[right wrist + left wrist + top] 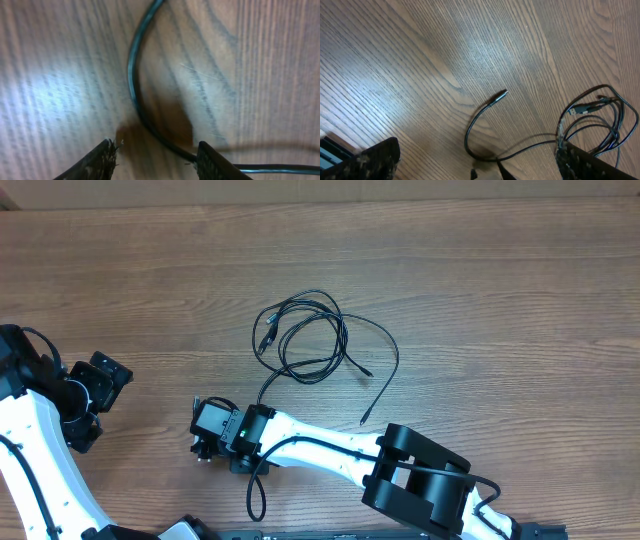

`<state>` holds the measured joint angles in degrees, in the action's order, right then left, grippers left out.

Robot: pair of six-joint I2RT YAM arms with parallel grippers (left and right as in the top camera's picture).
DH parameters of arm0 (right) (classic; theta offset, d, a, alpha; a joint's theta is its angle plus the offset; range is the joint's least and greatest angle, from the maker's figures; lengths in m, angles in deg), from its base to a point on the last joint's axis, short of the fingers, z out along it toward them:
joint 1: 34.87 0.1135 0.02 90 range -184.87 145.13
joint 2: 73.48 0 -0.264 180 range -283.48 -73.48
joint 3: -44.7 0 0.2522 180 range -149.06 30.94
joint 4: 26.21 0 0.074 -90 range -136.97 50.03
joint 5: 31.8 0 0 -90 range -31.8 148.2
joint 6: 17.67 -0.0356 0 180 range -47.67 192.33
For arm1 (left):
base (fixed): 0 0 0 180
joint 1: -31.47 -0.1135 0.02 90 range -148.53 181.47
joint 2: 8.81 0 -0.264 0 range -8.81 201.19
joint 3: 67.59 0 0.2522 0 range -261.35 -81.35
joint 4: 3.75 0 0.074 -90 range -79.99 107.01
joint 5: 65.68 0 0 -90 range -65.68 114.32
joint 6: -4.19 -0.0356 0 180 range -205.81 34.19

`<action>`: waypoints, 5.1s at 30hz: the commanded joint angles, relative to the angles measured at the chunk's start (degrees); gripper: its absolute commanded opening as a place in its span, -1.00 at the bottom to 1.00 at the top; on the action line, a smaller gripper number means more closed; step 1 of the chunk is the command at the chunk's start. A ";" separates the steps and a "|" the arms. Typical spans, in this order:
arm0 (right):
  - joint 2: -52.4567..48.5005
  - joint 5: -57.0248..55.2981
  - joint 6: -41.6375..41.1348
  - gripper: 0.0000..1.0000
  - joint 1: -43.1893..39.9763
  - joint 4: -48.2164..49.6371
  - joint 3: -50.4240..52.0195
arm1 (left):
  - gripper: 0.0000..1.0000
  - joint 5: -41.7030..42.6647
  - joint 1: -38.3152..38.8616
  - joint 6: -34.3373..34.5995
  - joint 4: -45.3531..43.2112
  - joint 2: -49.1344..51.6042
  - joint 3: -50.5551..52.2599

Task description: Untangle cables

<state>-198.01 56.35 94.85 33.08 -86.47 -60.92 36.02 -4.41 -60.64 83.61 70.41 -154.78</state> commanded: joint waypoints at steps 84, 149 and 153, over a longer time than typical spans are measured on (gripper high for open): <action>-4.09 7.93 27.02 0.01 -11.76 7.21 -1.09 | 0.99 -0.28 -0.11 0.35 -0.15 -1.20 0.20; -4.20 18.23 27.04 0.22 -16.70 13.20 -4.52 | 0.99 -0.28 -0.11 0.35 -0.15 -1.20 0.20; -5.01 17.94 33.79 0.15 -16.70 12.22 -3.30 | 0.99 -0.31 -0.11 0.35 -0.17 -1.20 0.20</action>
<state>-201.71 73.88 122.53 16.40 -74.40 -64.24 36.05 -4.41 -60.64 83.61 70.32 -154.78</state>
